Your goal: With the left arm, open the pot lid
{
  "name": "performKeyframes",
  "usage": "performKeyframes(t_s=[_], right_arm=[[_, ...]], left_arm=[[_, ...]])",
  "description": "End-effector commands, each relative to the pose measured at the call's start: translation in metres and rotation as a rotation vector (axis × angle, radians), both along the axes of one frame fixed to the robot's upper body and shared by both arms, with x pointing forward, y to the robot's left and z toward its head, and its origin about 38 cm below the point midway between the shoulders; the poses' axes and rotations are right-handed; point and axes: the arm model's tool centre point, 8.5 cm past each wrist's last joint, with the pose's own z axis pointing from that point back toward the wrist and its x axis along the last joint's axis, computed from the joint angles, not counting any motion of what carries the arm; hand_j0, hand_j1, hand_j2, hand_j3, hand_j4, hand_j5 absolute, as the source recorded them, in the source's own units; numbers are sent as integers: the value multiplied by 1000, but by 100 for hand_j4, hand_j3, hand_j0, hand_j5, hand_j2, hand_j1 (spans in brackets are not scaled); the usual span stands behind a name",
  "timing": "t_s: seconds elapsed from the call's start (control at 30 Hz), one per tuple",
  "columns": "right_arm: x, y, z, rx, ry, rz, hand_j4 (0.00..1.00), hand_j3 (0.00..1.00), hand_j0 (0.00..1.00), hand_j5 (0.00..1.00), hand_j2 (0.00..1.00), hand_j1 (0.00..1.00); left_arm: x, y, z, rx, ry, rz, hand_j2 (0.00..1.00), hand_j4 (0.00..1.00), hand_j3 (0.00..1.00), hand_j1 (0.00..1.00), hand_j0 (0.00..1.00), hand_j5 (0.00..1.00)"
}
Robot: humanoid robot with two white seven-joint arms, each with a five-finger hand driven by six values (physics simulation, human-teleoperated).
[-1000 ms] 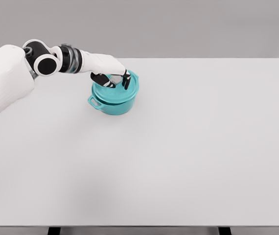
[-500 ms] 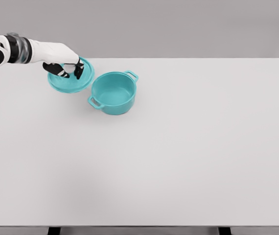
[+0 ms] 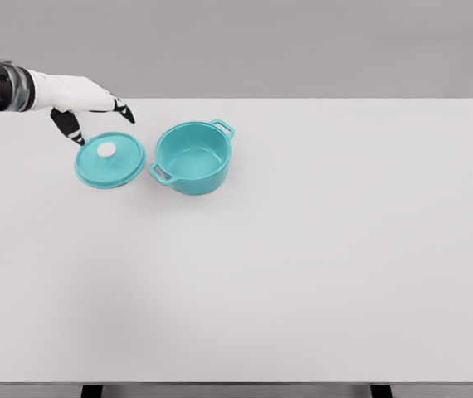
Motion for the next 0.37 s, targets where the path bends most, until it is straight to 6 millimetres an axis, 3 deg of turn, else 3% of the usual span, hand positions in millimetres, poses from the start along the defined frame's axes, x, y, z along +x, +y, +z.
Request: performKeyframes(t_s=[0.0, 0.03, 0.1, 0.17, 0.33], right_arm=[[0, 0, 0, 0, 0, 0, 100, 100, 100, 100, 100, 100], [0, 0, 0, 0, 0, 0, 100, 100, 100, 100, 100, 100], [0, 0, 0, 0, 0, 0, 100, 100, 100, 100, 100, 100], [0, 0, 0, 0, 0, 0, 100, 100, 100, 100, 100, 100], [0, 0, 0, 0, 0, 0, 100, 100, 100, 100, 100, 100]], left_arm=[[-3, 21, 2, 9, 0, 40, 100, 100, 100, 100, 100, 100], [-3, 28, 2, 12, 3, 59, 100, 100, 100, 100, 100, 100], [-1, 69, 2, 27, 11, 164, 100, 100, 100, 100, 100, 100], [0, 97, -3, 34, 26, 248, 100, 100, 100, 100, 100, 100], [-1, 101, -7, 36, 36, 259, 100, 100, 100, 100, 100, 100]])
